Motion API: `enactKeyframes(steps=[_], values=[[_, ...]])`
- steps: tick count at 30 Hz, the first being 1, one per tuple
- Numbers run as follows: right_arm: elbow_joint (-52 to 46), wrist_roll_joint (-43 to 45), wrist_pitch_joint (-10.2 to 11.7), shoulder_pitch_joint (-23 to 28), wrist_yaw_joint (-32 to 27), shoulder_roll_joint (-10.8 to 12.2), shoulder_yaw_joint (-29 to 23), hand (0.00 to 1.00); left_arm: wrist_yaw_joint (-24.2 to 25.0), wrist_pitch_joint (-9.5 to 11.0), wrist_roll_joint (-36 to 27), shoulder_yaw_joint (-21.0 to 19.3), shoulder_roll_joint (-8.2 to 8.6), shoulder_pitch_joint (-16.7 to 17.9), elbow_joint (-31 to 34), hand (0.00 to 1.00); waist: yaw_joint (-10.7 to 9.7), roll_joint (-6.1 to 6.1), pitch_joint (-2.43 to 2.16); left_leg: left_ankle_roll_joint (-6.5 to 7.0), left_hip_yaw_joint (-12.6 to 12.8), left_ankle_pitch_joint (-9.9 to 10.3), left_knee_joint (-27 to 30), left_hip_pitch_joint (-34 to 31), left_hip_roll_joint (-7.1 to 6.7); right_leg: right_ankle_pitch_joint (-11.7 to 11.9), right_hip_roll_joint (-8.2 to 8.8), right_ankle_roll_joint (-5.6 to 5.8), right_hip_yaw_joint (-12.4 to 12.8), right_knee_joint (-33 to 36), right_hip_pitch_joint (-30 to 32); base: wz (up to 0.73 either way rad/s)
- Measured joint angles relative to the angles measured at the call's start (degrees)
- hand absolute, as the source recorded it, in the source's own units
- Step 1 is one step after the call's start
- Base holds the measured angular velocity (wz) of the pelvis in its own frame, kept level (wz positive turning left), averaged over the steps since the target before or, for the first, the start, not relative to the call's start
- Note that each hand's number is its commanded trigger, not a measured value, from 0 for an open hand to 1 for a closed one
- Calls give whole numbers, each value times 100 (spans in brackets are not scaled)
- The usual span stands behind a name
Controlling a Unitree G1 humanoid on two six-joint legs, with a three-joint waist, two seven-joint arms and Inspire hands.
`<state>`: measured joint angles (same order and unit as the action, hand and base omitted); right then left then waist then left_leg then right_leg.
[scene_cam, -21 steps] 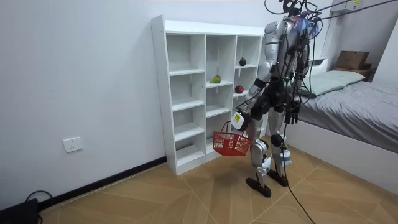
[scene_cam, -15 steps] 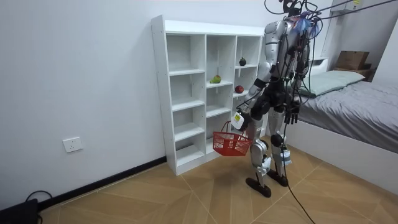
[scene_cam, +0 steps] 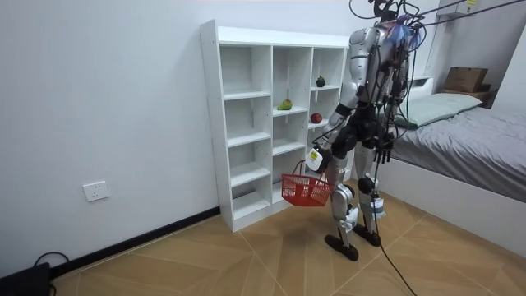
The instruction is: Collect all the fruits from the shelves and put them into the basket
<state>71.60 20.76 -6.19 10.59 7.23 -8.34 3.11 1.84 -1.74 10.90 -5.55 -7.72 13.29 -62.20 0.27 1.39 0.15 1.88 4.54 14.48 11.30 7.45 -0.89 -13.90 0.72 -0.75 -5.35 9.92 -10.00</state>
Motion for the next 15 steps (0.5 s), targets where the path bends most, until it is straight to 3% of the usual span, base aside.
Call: enactKeyframes(steps=[15], values=[[7,-8,-14,73,-31,3,13,0,-37,-43,-12,25,10,2,-6,100,-7,-30,6,0,5,0,-13,2,1,0,-4,-1,16,6,2,0]])
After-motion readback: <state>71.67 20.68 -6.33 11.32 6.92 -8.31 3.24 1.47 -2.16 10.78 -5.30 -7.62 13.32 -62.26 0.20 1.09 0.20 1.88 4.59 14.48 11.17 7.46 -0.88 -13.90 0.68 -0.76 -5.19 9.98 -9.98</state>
